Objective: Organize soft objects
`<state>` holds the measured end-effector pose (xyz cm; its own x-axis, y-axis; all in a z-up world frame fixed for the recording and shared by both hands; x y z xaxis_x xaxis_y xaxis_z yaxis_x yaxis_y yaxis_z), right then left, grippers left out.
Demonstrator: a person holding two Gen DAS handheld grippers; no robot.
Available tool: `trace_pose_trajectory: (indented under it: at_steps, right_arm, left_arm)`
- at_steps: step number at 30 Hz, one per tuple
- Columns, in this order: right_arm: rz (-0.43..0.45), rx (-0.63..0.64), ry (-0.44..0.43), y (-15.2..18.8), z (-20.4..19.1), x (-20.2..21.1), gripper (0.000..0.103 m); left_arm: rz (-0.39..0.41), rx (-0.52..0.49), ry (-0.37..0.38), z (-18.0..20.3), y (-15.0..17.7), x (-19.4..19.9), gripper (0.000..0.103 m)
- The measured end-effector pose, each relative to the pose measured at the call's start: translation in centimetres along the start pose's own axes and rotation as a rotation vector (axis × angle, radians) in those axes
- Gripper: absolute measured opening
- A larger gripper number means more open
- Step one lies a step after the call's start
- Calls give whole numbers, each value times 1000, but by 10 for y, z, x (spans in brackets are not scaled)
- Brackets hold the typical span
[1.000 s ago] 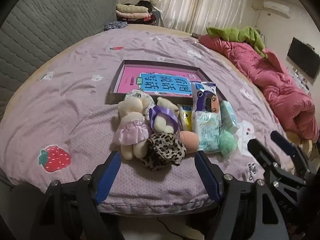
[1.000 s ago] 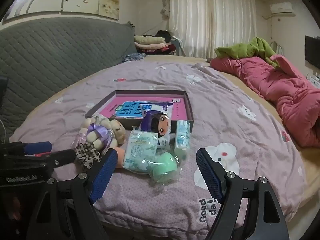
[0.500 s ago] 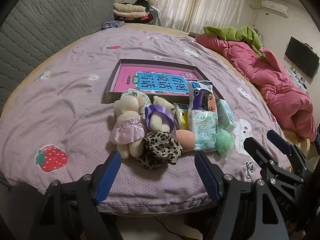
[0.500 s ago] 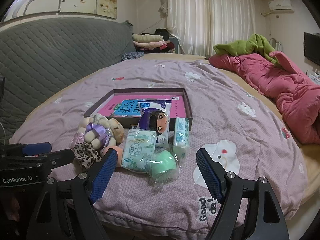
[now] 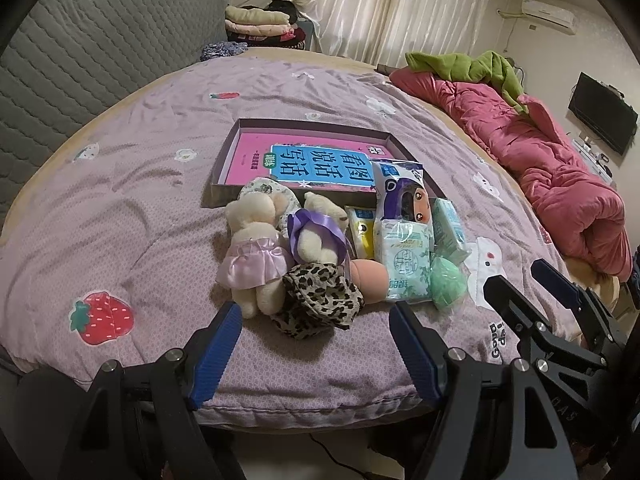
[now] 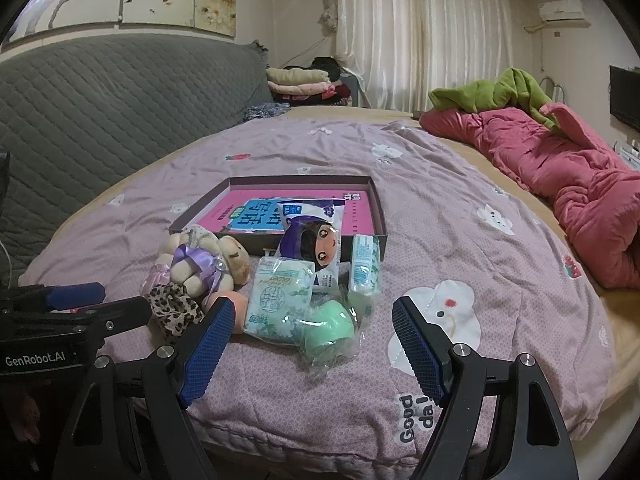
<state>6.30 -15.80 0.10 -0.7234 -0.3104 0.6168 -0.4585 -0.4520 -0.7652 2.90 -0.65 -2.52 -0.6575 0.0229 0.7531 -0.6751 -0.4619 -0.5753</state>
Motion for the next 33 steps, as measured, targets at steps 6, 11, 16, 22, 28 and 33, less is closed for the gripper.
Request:
trace_pose_trajectory:
  at_steps: [6, 11, 16, 22, 28, 33]
  right_arm:
    - [2, 2, -2, 0, -1, 0, 82]
    - [-1, 1, -2, -1, -1, 0, 82]
    - [-2, 0, -2, 0, 0, 0, 82]
    - [-2, 0, -1, 0, 0, 0, 82]
    - [-2, -1, -2, 0, 0, 0, 82]
    - [-3, -1, 0, 0, 1, 0, 82]
  left_arm:
    - [3, -3, 1, 1, 1, 0, 76]
    - [1, -4, 4, 0, 0, 0, 76]
    - [-1, 1, 4, -1, 0, 0, 76]
    - [-5, 2, 7, -2, 0, 0, 76]
    - [-6, 3, 8, -1, 0, 0, 76]
    - [-14, 9, 12, -1, 2, -2, 75]
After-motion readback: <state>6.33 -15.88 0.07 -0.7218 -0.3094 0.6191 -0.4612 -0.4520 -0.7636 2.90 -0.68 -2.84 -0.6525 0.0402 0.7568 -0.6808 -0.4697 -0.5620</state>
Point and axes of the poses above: each gripper's, at about its wrist camera, not at the fingertips, and x roughly against the way its jaws point, z to its right, y to its underside, the point moved 5 cm from there along -x, roughly the way its jaws point, and after that the axes turned 12 degrees about x, right-handed, at the moved point
